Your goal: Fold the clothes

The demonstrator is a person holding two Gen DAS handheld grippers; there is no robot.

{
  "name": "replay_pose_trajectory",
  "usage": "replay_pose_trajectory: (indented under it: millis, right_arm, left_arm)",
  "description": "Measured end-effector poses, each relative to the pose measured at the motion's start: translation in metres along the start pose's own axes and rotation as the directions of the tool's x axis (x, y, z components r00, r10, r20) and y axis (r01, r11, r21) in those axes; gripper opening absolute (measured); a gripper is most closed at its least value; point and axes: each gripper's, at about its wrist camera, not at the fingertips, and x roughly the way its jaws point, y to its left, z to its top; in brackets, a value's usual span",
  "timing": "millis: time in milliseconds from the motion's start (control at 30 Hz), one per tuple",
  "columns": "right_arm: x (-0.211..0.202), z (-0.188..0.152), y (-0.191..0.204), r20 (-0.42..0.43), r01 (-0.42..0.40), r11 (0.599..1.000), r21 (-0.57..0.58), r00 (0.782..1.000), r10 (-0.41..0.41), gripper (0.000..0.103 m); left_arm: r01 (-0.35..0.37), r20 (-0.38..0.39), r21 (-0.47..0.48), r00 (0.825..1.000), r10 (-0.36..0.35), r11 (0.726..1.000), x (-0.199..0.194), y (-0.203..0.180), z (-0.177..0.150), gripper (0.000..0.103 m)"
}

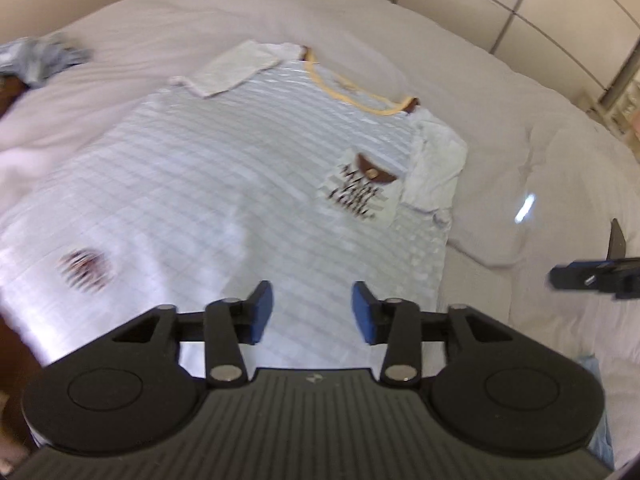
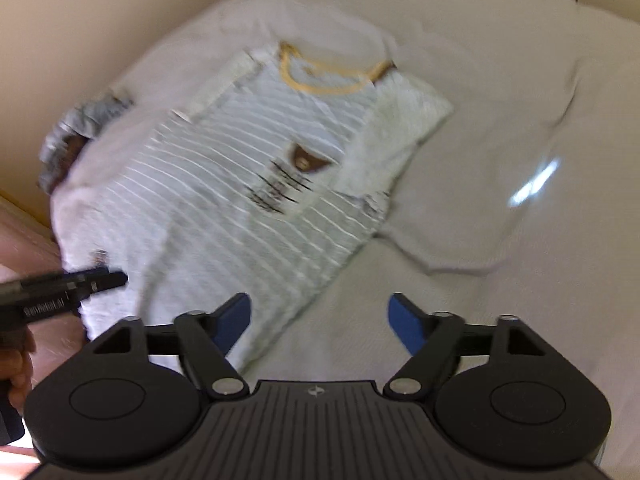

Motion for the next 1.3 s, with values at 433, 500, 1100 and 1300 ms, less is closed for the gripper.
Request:
replay_pose_trajectory:
  millis: [433,500,1100,1300]
  right_arm:
    - [-0.075,-0.046,0.053,0.024,-0.057,0.994,-0.092,0.998,0.059,0.099]
    - [-0.076,-0.054,0.064,0.021,-0.067,0.993,-0.096,0.997,0.069,0.099]
    - [-0.042,-0.116,0.195,-0.045,0.15,0.987,0.059,0.988,-0.148,0.099]
    - [-0.041,-0.123,0.206,-0.058,0.184,0.978,0.093,0.982,-0.179,0.099]
  left_arm:
    - [-0.289,0.038,-0.076,0.955,0.293,0.954,-0.156,0.059,-0.097,0.102]
    - [-0.312,0.027,-0.066,0.949,0.314,0.948,-0.164,0.075,-0.103,0.102]
    - [-0.127,0.072,0.195,0.991,0.115,0.973,-0.145,0.199,-0.067,0.102]
    - [-0.105,0.078,0.251,0.993,0.087,0.962,-0.136,0.198,-0.051,0.102]
